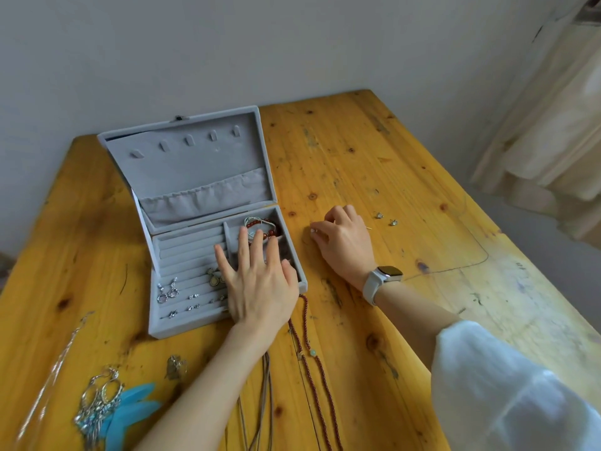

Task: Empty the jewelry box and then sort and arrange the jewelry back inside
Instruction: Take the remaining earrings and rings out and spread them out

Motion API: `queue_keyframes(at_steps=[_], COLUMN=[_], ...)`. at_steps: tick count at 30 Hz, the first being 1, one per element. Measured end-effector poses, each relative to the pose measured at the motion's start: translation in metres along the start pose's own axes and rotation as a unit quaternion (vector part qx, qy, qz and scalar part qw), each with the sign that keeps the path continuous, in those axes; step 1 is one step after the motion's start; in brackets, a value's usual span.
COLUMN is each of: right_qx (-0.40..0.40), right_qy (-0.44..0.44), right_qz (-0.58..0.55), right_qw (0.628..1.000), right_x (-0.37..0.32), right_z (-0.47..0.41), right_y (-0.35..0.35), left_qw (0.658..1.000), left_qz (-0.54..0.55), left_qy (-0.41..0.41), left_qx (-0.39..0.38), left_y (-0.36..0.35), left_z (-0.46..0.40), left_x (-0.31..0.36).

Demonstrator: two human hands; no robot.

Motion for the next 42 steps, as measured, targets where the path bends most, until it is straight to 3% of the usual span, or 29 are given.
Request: queue_keyframes(at_steps=[12, 16, 19, 22, 26, 30, 36, 42], right_qx=[-0.031, 0.072, 0.046, 0.012, -0.012, 0.037, -0.091, -0.046], right_qy=[0.004, -0.077, -0.158, -0.186, -0.172, -0.146, 0.019, 0.032], right_qz=[-0.047, -0.082, -0.092, -0.107, -0.115, -0.120, -0.110, -0.113], right_qw=[0.998, 0.991, 0.982, 0.977, 0.978, 0.981, 0.990, 0.992], right_x=[0.000, 0.025, 0.048, 0.055, 0.048, 0.034, -0.012, -0.009], right_z=[0.004, 0.026, 0.042, 0.044, 0.038, 0.042, 0.064, 0.045], right_y=[0.002, 0.024, 0.022, 0.016, 0.011, 0.026, 0.012, 0.015], left_qw=[1.000, 1.000, 1.000, 1.000, 1.000, 1.000, 1.000, 1.000], left_qz=[0.007, 0.011, 0.013, 0.017, 0.022, 0.024, 0.026, 0.027], left_qy=[-0.002, 0.000, -0.001, 0.000, 0.001, 0.001, 0.001, 0.000], left_qx=[0.004, 0.003, 0.003, 0.003, 0.006, 0.007, 0.011, 0.012], left_y=[0.000, 0.000, 0.000, 0.000, 0.001, 0.001, 0.001, 0.001], left_z=[0.001, 0.000, 0.001, 0.001, 0.001, 0.001, 0.001, 0.002], left_x=[-0.001, -0.001, 0.000, -0.001, -0.001, -0.001, -0.001, -0.001])
Point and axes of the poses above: each hand's wrist, its own z-axis away from the middle knuckle, its own y-axis out of the back of the hand, x = y × z, the point moved 6 cm from there along -z, towards the middle knuckle, and after that the axes turned 15 degrees about y, right-handed, at the moved point
